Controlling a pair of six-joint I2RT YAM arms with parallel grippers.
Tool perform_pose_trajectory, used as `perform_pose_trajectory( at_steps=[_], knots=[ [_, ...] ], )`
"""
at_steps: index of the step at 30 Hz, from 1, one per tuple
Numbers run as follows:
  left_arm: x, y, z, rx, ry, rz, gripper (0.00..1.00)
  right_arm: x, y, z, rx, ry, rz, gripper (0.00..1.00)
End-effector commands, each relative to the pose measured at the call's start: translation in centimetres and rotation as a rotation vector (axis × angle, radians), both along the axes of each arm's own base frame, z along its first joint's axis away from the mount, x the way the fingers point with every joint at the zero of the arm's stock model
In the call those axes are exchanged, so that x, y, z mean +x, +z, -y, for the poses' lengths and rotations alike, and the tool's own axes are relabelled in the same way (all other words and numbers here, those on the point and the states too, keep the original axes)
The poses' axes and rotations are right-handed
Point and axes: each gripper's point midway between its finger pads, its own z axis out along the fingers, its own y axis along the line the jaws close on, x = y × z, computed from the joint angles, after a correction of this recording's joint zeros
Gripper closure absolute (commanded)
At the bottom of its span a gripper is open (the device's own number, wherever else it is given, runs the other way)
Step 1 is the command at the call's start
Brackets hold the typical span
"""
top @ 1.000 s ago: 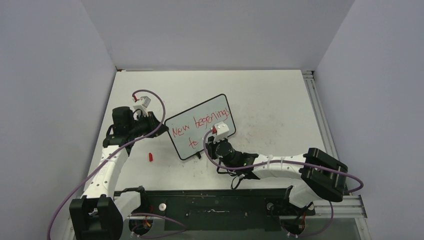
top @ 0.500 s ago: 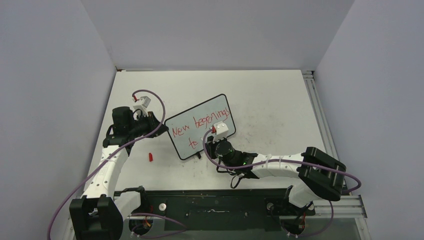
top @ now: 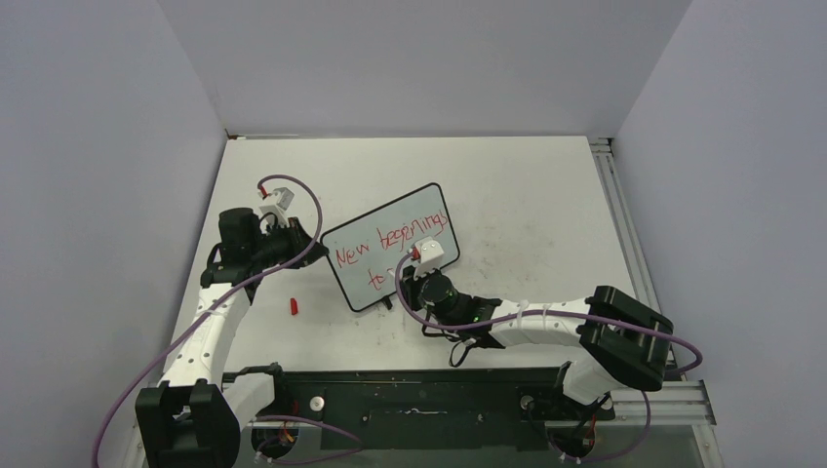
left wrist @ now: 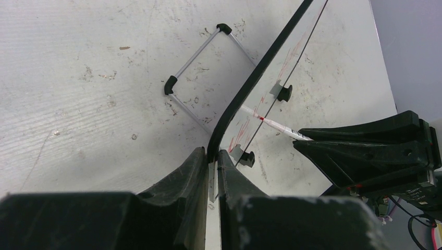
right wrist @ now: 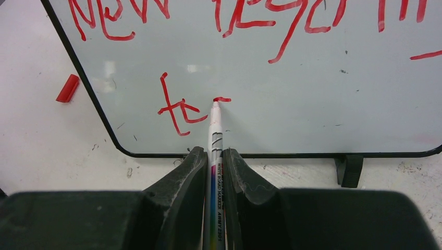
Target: Write a sentence on the whiteboard
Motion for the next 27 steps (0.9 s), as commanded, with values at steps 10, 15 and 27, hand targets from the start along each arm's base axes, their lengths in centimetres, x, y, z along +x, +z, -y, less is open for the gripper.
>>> perform_pose_trajectory(
  at_steps=[10,15,27],
  knots=[
    [0.2,1.3,0.4,-0.008,-0.021,0.051,1.0,-0.9,-1.9,0.5,-0.005,-0.003,-0.041,0.95],
    [0.2,1.3,0.4,-0.008,-0.021,0.052,1.0,-1.0,-2.2,1.1,-0.016,-0.02,-0.046,0.95],
    [0.2,1.3,0.4,-0.008,-0.02,0.051,1.0,0.2,-0.3,0.7,-0.027,-0.046,0.007,0.95]
  ],
)
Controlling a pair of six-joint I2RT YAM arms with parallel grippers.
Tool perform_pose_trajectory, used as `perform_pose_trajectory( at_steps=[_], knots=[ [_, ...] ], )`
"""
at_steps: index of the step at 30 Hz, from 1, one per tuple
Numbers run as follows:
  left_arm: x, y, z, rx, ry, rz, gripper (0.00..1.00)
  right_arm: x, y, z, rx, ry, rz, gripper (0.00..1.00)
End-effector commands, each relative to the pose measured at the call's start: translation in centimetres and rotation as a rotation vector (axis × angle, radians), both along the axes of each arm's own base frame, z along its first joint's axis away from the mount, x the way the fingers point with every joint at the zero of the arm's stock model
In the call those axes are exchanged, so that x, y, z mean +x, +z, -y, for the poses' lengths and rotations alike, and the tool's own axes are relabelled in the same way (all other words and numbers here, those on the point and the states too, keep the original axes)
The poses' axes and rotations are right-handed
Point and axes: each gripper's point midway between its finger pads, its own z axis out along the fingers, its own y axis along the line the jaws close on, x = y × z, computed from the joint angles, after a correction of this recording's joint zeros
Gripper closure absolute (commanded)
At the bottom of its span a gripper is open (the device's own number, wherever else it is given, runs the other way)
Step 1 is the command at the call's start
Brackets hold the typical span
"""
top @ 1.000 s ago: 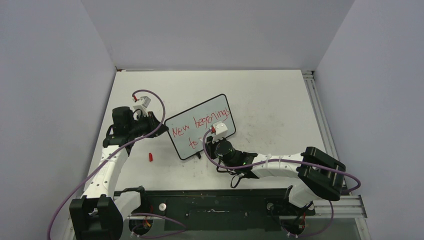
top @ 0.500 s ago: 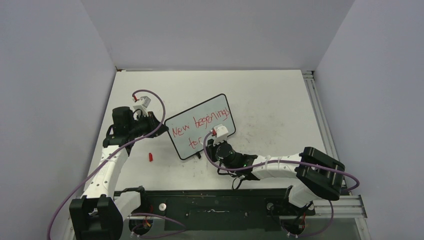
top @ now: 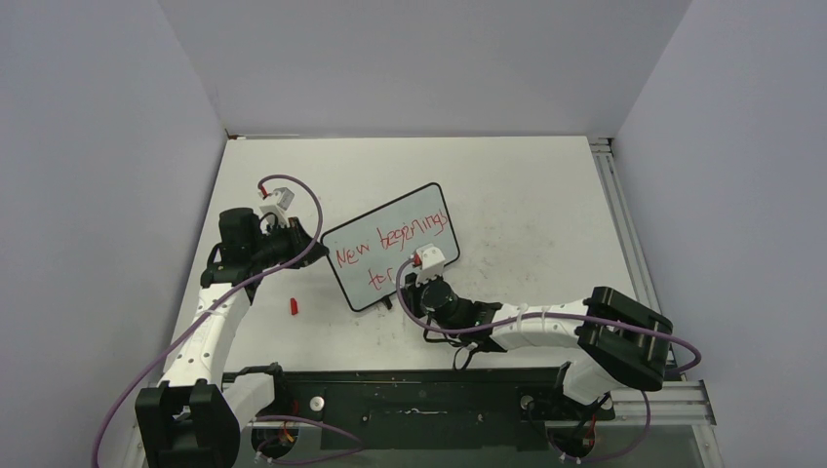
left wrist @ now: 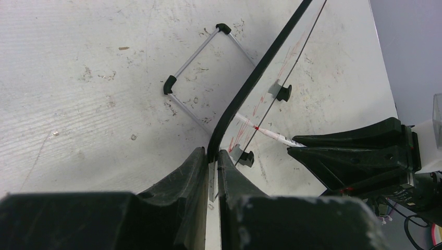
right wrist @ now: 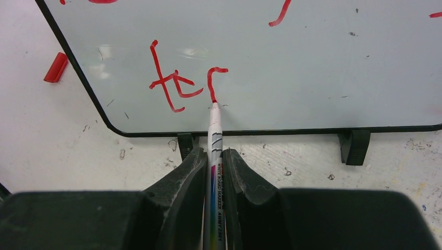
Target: Write a sentence on the whiteboard
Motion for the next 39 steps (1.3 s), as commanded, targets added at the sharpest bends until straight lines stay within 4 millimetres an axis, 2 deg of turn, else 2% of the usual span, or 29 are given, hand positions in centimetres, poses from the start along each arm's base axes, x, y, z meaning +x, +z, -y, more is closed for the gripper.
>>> perform_pose_trajectory(
  at_steps=[1,23,31,39],
  knots=[
    [0.2,1.3,0.4,-0.008,-0.018,0.051,1.0,1.6,2.1,0.0,-0.008,-0.05,0.062,0.95],
    [0.2,1.2,0.4,-0.008,-0.02,0.051,1.0,4.7,7.7,0.4,0.042,-0.094,0.173,0.95],
    [0.2,1.3,0.4,-0.008,-0.02,0.053,1.0,4.5,6.5,0.4,0.039,-0.09,0.149,0.95],
    [0.1,1.2,0.4,-0.008,-0.021,0.051,1.0,2.8,4.3,0.2,0.048,-0.07,0.091,0.95]
  ],
)
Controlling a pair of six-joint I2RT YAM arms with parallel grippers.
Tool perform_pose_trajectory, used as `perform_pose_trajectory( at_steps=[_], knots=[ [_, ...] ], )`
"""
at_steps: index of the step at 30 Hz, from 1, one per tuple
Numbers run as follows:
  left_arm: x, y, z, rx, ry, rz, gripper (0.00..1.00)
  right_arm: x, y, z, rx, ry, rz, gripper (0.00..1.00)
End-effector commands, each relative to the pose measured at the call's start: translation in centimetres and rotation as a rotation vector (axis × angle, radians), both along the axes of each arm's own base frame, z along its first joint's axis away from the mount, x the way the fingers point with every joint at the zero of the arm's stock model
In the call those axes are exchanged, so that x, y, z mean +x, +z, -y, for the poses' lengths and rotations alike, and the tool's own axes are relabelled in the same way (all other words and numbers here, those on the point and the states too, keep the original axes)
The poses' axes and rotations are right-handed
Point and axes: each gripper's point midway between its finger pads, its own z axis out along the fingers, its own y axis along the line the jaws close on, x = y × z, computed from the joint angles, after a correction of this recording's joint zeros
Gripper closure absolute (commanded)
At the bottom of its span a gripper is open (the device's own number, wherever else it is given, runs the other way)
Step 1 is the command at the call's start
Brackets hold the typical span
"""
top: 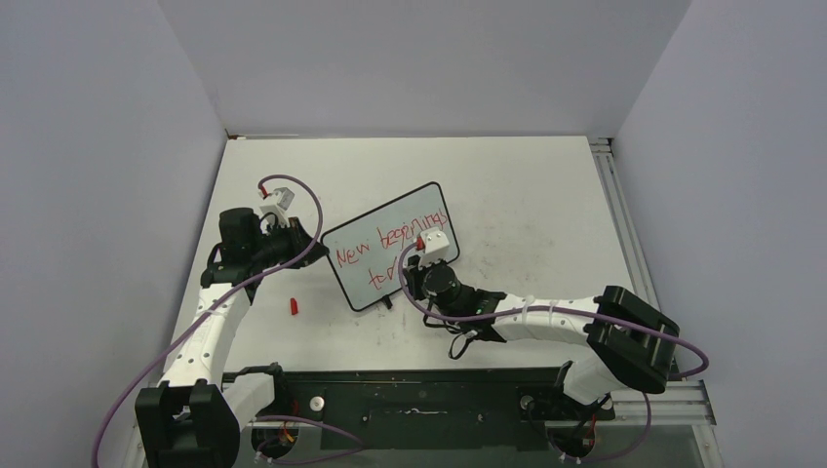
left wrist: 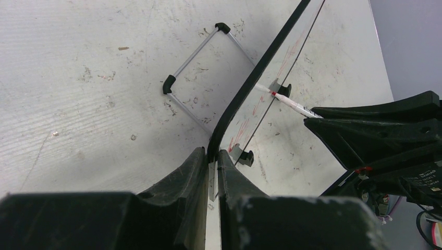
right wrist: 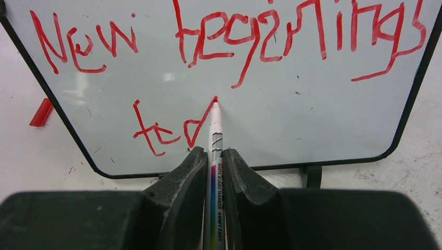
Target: Write a sentence on the whiteboard
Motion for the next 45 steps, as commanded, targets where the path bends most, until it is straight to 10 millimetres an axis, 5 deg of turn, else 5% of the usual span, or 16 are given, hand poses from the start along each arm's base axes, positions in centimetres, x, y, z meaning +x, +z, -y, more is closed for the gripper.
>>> perform_pose_trajectory(
  at_steps=[1,21,45],
  knots=[
    [0.1,1.2,0.4,-0.009,-0.019,0.049,1.0,-0.7,0.3,-0.5,0.061,0.002,-0.006,0.95],
    [0.1,1.3,0.4,-0.01,-0.022,0.051,1.0,-2.3,-2.6,-0.1,0.035,0.006,-0.067,0.95],
    [0.1,1.3,0.5,-0.009,-0.022,0.051,1.0,-1.5,1.7,-0.5,0.102,-0.018,0.019,0.95]
  ],
)
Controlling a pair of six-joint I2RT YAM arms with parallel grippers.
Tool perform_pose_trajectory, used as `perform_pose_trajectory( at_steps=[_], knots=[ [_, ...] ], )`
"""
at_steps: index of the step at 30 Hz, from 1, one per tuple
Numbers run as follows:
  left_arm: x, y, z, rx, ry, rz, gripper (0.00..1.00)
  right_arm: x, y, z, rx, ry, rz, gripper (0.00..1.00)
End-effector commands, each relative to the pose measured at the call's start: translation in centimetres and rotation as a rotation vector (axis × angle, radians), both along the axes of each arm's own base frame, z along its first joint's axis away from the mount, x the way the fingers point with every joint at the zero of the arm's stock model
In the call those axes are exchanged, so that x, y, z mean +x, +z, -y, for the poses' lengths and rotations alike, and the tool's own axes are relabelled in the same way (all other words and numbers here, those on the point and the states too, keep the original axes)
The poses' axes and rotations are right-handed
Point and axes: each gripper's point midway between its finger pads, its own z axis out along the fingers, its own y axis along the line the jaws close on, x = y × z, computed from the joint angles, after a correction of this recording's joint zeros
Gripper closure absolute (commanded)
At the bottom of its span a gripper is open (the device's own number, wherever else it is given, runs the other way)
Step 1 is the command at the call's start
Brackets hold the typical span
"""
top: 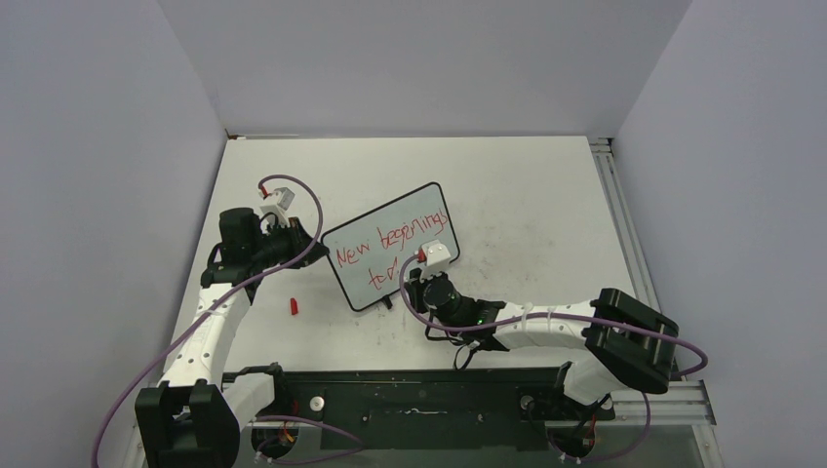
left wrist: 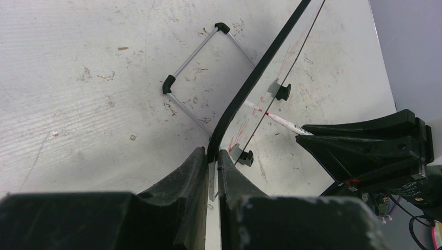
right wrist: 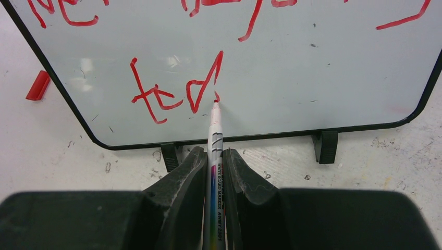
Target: Write a sentence on the whiteboard
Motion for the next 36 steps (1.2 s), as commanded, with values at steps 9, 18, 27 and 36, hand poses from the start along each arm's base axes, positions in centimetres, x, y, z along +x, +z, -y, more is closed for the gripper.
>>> perform_pose_trajectory(
  at_steps=[9,18,27,36],
  knots=[
    [0.1,1.3,0.5,-0.008,-0.023,0.052,1.0,1.7,5.5,-1.7,0.113,-0.022,0.117,0.95],
    [0.1,1.2,0.5,-0.008,-0.022,0.05,1.0,1.9,4.3,-1.6,0.087,-0.038,0.107,0.95],
    [0.1,1.2,0.5,-0.008,-0.022,0.049,1.0,1.2,2.3,-1.2,0.063,-0.028,0.067,0.95],
    [0.1,1.3,0.5,-0.008,-0.022,0.05,1.0,0.4,0.3,-0.7,0.051,-0.02,0.016,0.95]
  ],
)
